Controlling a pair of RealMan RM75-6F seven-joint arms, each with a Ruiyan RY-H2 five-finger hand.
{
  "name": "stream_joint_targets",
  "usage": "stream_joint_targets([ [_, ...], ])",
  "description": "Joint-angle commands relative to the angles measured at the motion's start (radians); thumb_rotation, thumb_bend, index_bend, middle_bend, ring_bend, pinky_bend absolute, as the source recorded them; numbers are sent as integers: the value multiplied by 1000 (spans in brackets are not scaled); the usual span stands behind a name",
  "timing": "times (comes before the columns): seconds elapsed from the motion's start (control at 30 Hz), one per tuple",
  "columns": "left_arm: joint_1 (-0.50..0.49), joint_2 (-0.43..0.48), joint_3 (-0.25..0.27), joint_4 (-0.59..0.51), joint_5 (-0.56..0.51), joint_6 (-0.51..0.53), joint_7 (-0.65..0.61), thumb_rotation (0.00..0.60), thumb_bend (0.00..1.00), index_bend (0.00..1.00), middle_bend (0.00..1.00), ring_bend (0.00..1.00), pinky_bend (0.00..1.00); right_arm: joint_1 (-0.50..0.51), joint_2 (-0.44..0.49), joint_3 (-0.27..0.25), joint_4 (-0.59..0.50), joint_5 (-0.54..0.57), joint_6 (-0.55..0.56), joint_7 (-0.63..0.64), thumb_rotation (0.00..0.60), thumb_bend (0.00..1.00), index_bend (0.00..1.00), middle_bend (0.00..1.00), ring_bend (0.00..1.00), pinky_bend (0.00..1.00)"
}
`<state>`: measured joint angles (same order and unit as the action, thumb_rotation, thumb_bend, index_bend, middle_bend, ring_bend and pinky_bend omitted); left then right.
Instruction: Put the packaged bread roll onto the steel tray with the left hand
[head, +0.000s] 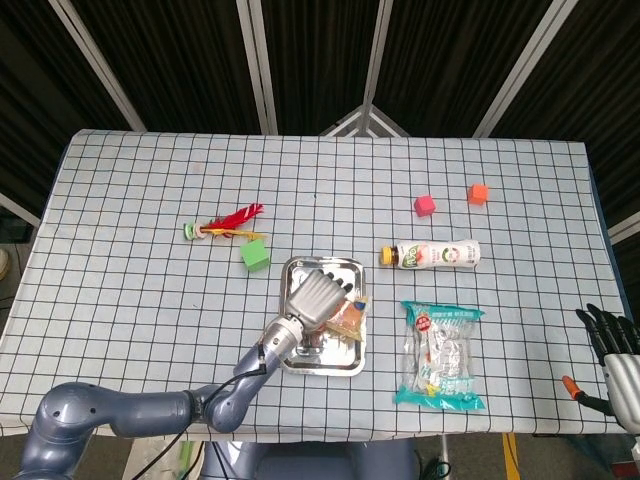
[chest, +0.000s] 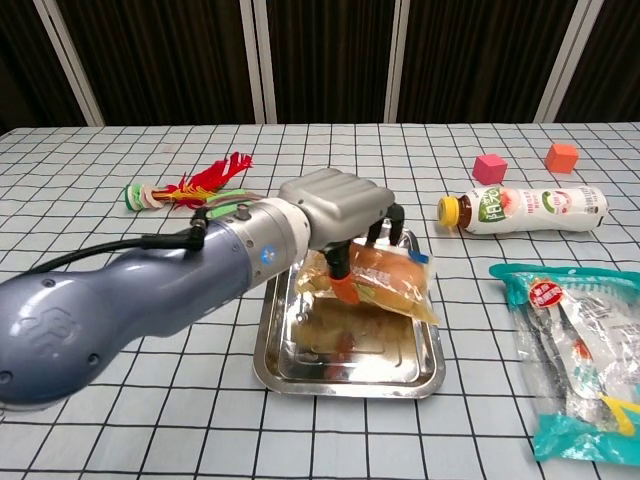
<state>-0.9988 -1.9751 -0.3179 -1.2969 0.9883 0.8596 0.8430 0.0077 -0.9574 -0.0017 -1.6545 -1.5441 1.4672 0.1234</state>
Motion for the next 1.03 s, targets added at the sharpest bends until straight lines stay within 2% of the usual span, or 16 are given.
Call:
stream_joint_targets([
  [0.03, -2, -9, 22, 6, 29, 17, -30, 600, 110, 164, 200, 156, 365, 1, 0, 2, 2, 4, -1, 1, 600, 306, 0, 0, 0, 0],
  [0.07, 2, -1, 32, -3, 40, 32, -26, 600, 90, 111, 134, 93, 327, 2, -1, 3, 4, 7, -4, 1, 600, 306, 0, 0, 0, 0],
  [0.13, 18, 27, 55, -46, 54, 64, -13, 600, 68, 29, 56, 27, 288, 4, -2, 3, 4, 12, -9, -3, 600, 306, 0, 0, 0, 0],
  [0.23, 56, 98, 81, -163, 49, 100, -3, 600, 63, 0, 7, 1, 247, 6, -5, 3, 2, 15, -14, -13, 600, 306, 0, 0, 0, 0],
  [0.4, 152, 319, 176, -506, 47, 248, 138, 600, 63, 0, 0, 0, 216, 5, -12, -1, -10, 11, -15, -46, 600, 306, 0, 0, 0, 0],
  [0.43, 246, 439, 250, -663, 88, 385, 178, 600, 64, 0, 0, 0, 209, 8, -14, -8, -15, -4, -19, -58, 600, 306, 0, 0, 0, 0],
  [0.47, 328, 526, 341, -773, 174, 499, 200, 600, 65, 0, 0, 0, 197, 9, -15, -10, -18, -8, -21, -67, 600, 306, 0, 0, 0, 0],
  [0.53, 439, 603, 462, -823, 286, 642, 217, 600, 67, 0, 0, 0, 174, 12, -20, -8, -19, -9, -21, -80, 600, 306, 0, 0, 0, 0],
  [0.57, 508, 620, 517, -809, 349, 728, 202, 600, 67, 0, 0, 0, 158, 13, -23, -8, -20, -10, -20, -88, 600, 306, 0, 0, 0, 0],
  [0.67, 657, 618, 611, -684, 467, 898, 127, 600, 67, 0, 0, 0, 115, 11, -31, -6, -22, -15, -10, -106, 600, 306, 0, 0, 0, 0],
  [0.73, 745, 602, 640, -582, 489, 979, 37, 600, 67, 0, 0, 0, 98, 7, -38, -7, -22, -18, -2, -122, 600, 306, 0, 0, 0, 0],
  [0.83, 833, 587, 627, -455, 443, 1014, -142, 600, 66, 0, 0, 0, 78, 5, -50, -6, -25, -17, 5, -153, 600, 306, 0, 0, 0, 0],
  [0.93, 830, 631, 604, -448, 440, 975, -231, 600, 66, 0, 0, 0, 78, 11, -61, -2, -31, -11, -4, -180, 600, 307, 0, 0, 0, 0],
  [1.03, 830, 657, 591, -434, 464, 959, -263, 600, 67, 0, 0, 0, 78, 18, -71, 1, -38, -3, -17, -200, 600, 307, 0, 0, 0, 0],
])
